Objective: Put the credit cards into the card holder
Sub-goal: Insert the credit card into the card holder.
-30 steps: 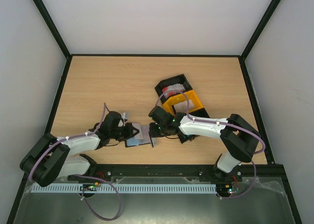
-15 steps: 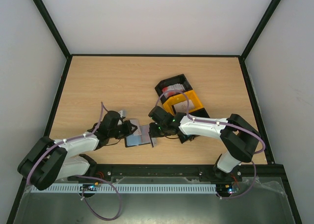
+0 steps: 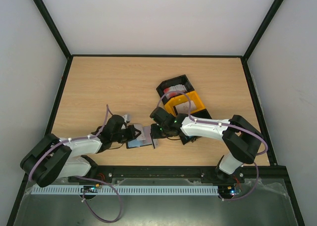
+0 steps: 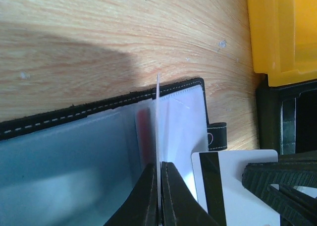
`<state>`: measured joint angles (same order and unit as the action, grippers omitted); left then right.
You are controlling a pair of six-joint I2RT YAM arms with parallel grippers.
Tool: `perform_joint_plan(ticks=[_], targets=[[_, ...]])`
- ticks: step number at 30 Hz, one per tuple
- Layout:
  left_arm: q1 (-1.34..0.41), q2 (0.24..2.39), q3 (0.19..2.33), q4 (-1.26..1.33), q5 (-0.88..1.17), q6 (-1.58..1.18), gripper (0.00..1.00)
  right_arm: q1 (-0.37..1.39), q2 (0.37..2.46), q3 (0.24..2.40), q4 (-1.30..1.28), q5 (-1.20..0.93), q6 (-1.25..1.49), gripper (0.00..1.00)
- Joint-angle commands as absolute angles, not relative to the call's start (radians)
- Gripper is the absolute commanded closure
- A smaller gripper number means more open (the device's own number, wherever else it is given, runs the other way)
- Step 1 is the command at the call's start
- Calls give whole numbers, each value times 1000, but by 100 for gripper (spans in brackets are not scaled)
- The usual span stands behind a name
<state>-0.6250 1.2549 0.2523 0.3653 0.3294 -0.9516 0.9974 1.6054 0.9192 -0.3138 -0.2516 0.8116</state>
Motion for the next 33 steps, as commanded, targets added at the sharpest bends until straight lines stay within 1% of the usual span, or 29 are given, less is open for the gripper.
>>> perform_joint_plan(ticks=[1, 6, 15, 22, 29, 33], targets=[[-635, 1246, 221, 360, 351, -957, 97, 1002, 1615, 914, -339, -218, 815, 98], [-635, 1238, 199, 388, 391, -993, 97, 1002, 1610, 905, -320, -215, 823, 98], [-652, 1244, 120, 545, 405, -1103, 97, 1003, 1597, 855, -256, -228, 844, 98], [-688, 1279, 116, 616, 389, -1144, 97, 1003, 1586, 845, -244, -229, 843, 98], [-692, 1328, 130, 650, 386, -1137, 95, 1002, 1575, 846, -239, -221, 845, 98], [-692, 1343, 139, 659, 351, -1129, 95, 1002, 1539, 857, -241, -195, 845, 98]])
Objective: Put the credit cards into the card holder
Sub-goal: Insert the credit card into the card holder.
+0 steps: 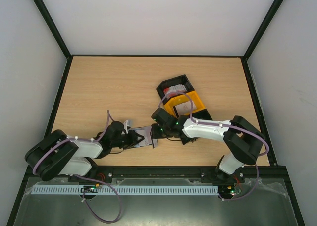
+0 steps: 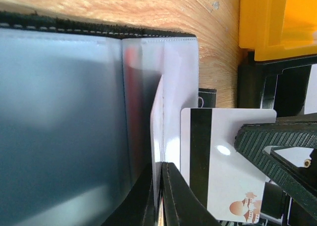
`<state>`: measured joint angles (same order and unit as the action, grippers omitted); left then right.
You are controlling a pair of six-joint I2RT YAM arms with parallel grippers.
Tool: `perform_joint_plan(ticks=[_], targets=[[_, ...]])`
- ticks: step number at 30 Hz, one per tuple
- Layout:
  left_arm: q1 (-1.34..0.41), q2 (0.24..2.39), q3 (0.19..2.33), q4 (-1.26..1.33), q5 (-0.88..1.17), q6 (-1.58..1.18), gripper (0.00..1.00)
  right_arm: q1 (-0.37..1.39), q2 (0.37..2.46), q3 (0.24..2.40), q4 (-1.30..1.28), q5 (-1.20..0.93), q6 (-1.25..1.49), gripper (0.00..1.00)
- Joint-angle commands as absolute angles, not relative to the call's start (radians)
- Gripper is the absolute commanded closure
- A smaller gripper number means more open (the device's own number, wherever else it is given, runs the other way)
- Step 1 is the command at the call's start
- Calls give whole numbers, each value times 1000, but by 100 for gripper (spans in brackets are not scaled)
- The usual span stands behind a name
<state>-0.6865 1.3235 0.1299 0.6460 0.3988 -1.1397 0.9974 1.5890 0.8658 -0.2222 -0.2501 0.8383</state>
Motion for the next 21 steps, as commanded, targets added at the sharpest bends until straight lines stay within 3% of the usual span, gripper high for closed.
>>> perform_joint_plan(ticks=[1, 21], targets=[[-692, 1340, 141, 660, 339, -1128, 95, 1002, 1527, 861, -245, -183, 846, 98], [-704, 1449, 146, 769, 371, -1121, 89, 1002, 1570, 863, -296, -185, 835, 98]])
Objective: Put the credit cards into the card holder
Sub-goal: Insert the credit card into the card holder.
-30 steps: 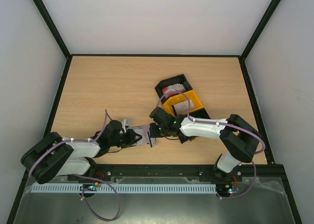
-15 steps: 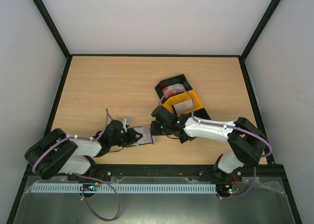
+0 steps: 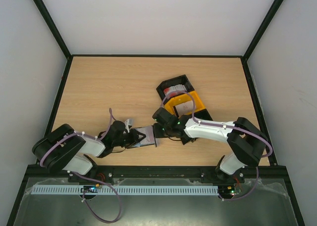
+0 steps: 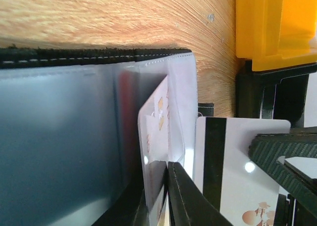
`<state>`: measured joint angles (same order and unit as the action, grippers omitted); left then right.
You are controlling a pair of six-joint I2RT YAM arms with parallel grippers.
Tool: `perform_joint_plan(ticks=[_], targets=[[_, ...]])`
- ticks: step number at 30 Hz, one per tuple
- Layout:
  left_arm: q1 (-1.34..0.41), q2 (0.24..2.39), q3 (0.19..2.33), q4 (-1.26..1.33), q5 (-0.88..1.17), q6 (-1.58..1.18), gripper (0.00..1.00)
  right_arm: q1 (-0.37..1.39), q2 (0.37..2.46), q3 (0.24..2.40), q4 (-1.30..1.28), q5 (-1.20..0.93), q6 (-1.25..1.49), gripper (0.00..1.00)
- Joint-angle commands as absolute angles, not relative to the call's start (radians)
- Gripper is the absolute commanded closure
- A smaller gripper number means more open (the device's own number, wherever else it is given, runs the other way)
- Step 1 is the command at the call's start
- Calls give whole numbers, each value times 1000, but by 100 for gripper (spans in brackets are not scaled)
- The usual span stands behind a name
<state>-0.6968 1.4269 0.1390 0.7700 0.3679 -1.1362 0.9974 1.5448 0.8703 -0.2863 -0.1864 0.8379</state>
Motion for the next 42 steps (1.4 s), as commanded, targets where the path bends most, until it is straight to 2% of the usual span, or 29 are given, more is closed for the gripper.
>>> perform_joint_plan(ticks=[1, 5, 15, 29, 34, 38, 42], targets=[[-705, 1448, 147, 769, 371, -1121, 88, 1002, 1572, 861, -294, -185, 836, 98], [-705, 1435, 148, 746, 362, -1117, 85, 1002, 1575, 857, -288, -192, 835, 98], [-711, 1345, 141, 644, 241, -1116, 96, 1002, 1575, 841, -276, -195, 840, 98], [-777, 1477, 162, 763, 278, -1155, 97, 1002, 1557, 810, -226, -197, 851, 98], [-787, 1475, 172, 749, 265, -1159, 89, 1002, 1548, 812, -222, -199, 852, 98], [-799, 1386, 192, 617, 211, -1127, 76, 1003, 1547, 813, -225, -203, 846, 98], [-801, 1323, 200, 551, 191, -1114, 71, 1002, 1530, 810, -201, -241, 840, 98]])
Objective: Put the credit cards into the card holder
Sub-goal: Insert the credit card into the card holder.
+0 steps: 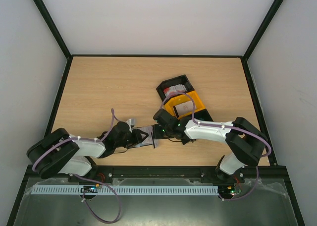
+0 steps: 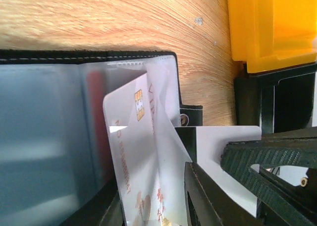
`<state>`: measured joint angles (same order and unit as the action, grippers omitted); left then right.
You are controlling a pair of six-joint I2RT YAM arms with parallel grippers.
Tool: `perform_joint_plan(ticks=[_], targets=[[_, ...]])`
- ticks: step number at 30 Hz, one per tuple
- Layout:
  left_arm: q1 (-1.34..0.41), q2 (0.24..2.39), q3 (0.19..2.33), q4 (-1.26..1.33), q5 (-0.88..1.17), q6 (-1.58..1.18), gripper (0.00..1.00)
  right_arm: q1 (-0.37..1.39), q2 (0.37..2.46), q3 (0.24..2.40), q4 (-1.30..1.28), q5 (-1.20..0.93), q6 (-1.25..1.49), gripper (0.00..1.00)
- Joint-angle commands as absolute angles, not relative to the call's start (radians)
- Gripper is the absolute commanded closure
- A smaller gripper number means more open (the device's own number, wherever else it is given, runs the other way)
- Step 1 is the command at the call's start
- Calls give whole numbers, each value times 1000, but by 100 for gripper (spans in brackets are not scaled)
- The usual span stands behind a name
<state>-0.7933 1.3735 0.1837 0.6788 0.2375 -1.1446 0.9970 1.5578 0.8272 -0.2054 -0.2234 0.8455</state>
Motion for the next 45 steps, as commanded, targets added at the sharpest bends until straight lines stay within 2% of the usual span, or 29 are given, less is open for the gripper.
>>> perform_joint_plan(ticks=[1, 6, 17, 23, 30, 36, 42, 45], targets=[[-800, 1318, 201, 541, 188, -1115, 70, 1002, 1514, 805, -184, -249, 840, 98], [-801, 1321, 199, 535, 188, -1121, 62, 1002, 1459, 800, -156, -249, 844, 98], [-801, 1302, 202, 529, 196, -1127, 27, 1002, 1500, 770, -129, -289, 851, 98], [-801, 1292, 238, 460, 201, -1115, 23, 1002, 1543, 772, -130, -300, 851, 98], [-800, 1261, 332, 201, 170, -1090, 16, 1002, 1578, 784, -200, -244, 853, 98], [-797, 1192, 396, -4, 114, -1046, 15, 1002, 1562, 778, -216, -218, 842, 98], [-789, 1166, 418, -105, 78, -1037, 17, 1003, 1558, 779, -205, -227, 841, 98], [-787, 1170, 415, -108, 81, -1038, 26, 1002, 1541, 782, -195, -228, 841, 98]])
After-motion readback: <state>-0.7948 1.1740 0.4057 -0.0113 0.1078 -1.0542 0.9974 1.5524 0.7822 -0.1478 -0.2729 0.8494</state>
